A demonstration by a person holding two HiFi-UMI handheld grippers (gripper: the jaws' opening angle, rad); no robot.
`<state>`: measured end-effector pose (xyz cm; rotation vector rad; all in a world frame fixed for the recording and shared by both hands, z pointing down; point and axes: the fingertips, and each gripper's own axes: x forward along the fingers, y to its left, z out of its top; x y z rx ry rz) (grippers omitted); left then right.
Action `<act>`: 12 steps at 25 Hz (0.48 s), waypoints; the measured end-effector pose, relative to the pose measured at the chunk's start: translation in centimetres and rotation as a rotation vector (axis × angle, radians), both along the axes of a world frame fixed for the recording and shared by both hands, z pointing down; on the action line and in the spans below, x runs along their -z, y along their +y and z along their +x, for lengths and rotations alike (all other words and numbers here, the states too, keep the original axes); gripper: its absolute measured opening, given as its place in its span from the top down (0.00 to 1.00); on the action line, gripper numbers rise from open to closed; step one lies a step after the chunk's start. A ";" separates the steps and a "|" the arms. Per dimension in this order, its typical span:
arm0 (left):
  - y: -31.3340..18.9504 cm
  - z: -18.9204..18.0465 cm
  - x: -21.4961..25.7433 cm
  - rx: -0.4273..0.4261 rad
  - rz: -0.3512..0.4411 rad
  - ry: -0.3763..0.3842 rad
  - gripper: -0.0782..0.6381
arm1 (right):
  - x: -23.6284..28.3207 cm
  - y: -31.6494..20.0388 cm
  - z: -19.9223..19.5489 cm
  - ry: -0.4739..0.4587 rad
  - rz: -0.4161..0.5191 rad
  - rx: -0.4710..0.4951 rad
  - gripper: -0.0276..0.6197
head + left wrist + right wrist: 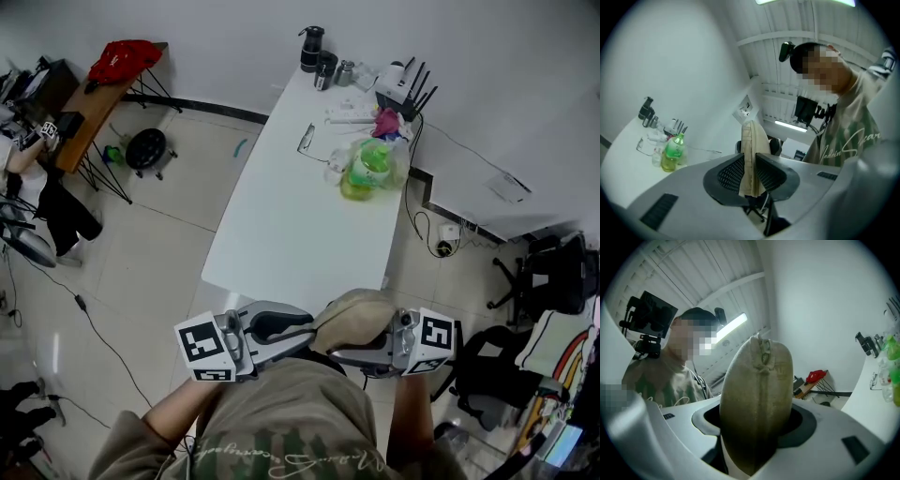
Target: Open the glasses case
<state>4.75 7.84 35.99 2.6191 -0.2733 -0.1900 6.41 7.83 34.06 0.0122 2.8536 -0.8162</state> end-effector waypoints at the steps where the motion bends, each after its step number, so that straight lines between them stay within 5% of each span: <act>1: -0.1 0.1 -0.4 0.025 0.030 -0.048 0.79 | -0.3 -0.1 -0.1 0.037 0.006 -0.007 0.50; 4: -0.3 0.1 -2.1 0.109 0.085 -0.190 0.79 | -1.7 -0.2 -0.7 0.148 0.047 -0.036 0.50; 8: -0.8 0.1 -3.5 0.181 0.080 -0.245 0.79 | -2.9 -0.6 -0.9 0.187 0.047 -0.078 0.50; 12: -0.8 0.4 -4.1 0.189 0.182 -0.327 0.82 | -3.7 -0.4 -0.9 0.203 0.066 -0.101 0.51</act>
